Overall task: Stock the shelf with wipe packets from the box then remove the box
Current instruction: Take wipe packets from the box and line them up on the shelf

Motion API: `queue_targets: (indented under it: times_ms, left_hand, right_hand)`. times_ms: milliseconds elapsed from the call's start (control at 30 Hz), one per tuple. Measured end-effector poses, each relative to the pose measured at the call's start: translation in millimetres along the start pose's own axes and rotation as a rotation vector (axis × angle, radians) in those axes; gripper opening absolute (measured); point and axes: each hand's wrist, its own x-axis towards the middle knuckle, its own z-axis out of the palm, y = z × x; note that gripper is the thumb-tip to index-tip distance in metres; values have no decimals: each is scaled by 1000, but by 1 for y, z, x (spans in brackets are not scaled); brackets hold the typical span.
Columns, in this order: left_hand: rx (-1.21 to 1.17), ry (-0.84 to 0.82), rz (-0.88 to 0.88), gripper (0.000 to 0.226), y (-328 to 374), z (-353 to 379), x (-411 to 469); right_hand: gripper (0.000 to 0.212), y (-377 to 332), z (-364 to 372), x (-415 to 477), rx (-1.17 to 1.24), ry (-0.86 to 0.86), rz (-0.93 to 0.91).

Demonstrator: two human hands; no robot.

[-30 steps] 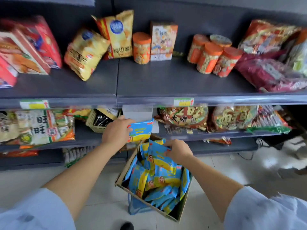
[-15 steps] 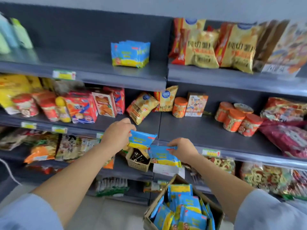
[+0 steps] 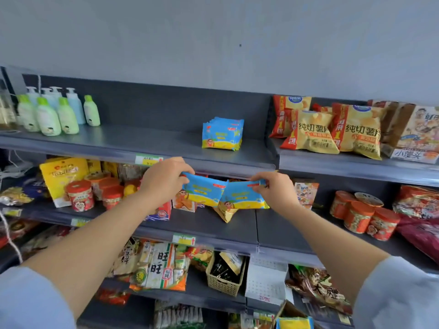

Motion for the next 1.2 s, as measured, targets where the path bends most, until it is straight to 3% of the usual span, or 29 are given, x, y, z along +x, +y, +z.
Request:
queue_targets:
  times_ms: [467,767,1200]
  left_hand:
    - [-191,88,-10,17,-29,-34,63]
    - [-239,40,-24,17,-35,-19,132]
    - [-240,-8,-47,21,-46,19,200]
  right_hand:
    - [16,-54,-7,84,134,247,-9]
    - [17,-39,14,166,163,249,9]
    - [16,-9,58,239,143,110,54]
